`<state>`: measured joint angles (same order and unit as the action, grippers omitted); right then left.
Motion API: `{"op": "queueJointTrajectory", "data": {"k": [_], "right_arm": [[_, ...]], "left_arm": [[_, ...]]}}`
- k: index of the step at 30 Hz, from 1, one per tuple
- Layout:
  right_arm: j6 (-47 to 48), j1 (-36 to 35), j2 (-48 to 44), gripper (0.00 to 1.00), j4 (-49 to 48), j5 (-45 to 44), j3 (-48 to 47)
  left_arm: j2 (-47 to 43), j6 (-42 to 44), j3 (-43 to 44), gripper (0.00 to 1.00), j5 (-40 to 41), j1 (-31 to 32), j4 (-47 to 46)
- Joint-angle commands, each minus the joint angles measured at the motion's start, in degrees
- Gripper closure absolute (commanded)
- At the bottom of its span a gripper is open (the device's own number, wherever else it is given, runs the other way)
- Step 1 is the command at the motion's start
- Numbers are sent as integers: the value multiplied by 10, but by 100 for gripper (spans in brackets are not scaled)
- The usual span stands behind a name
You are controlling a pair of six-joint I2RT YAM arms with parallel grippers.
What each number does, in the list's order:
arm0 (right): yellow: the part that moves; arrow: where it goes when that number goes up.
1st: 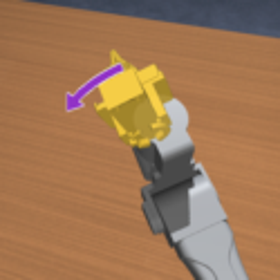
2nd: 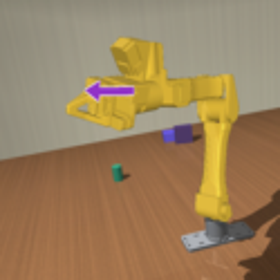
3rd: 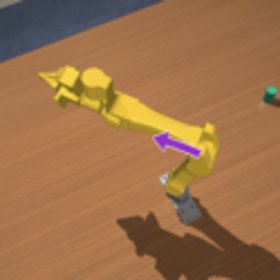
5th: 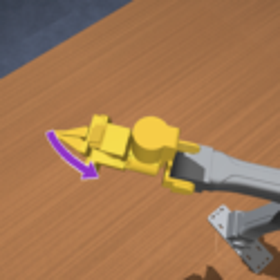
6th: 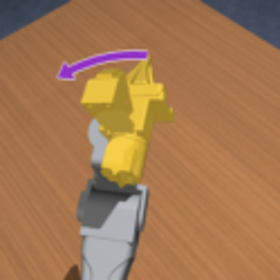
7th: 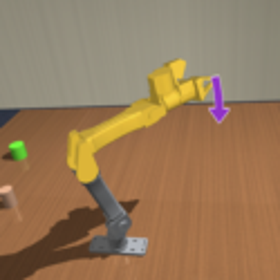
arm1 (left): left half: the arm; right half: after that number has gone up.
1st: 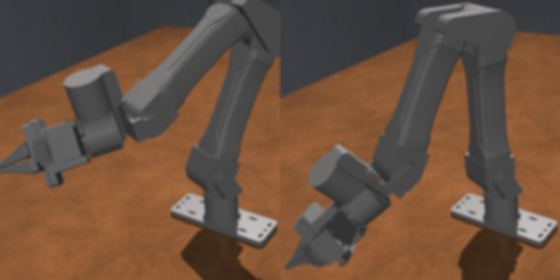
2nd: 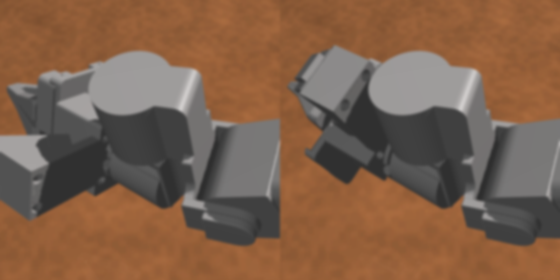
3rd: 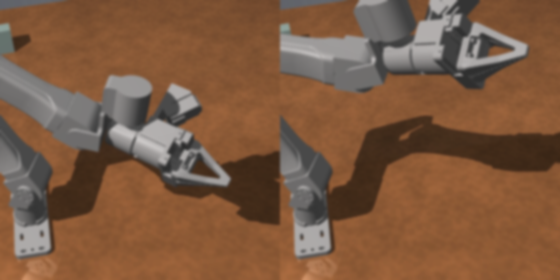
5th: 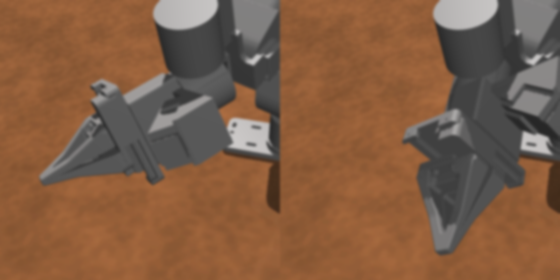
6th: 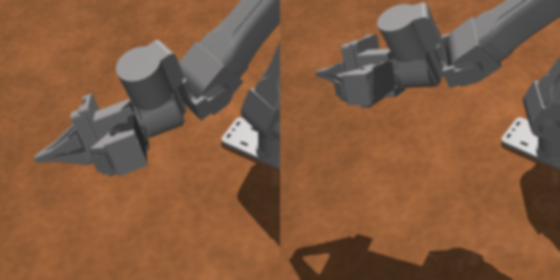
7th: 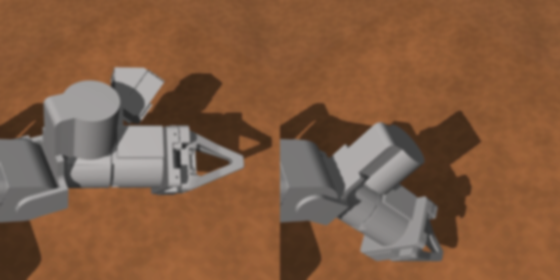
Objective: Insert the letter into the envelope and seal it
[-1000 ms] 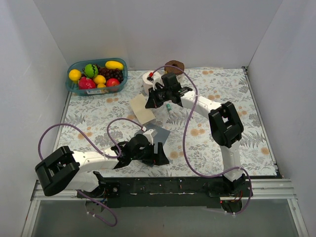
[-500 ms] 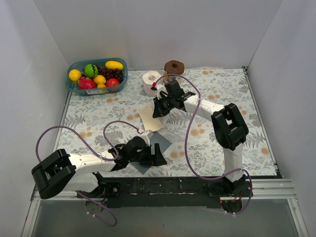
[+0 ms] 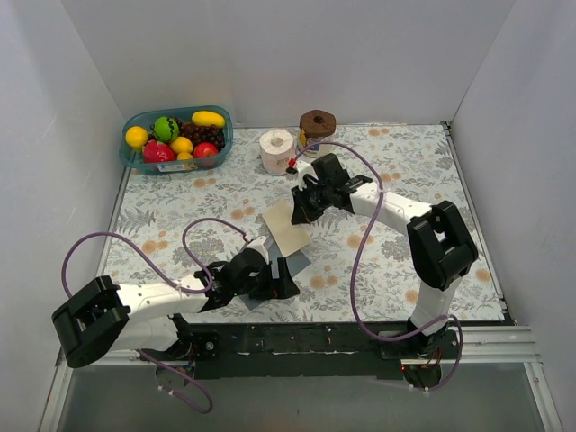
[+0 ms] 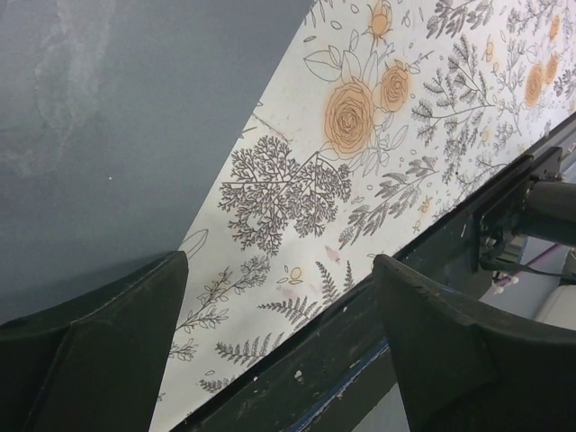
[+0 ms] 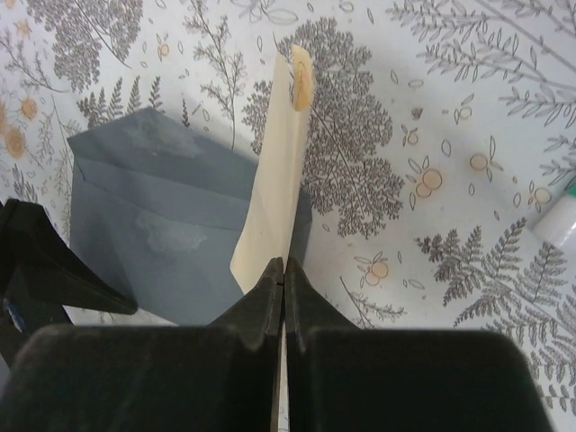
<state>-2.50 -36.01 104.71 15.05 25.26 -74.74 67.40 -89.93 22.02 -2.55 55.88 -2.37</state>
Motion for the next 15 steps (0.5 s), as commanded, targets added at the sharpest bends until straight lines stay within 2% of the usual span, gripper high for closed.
{"op": "queueJointTrajectory", "data": {"k": [1,8,15], "right_arm": [[15,3,-32,99,15,-18,30],[14,4,-69,99,17,-35,72],[2,4,-108,99,13,-35,132]], "left_arm": [[5,23,8,15,57,1,84],[6,46,39,7,90,0,100],[30,88,72,4,100,-16,89]]}}
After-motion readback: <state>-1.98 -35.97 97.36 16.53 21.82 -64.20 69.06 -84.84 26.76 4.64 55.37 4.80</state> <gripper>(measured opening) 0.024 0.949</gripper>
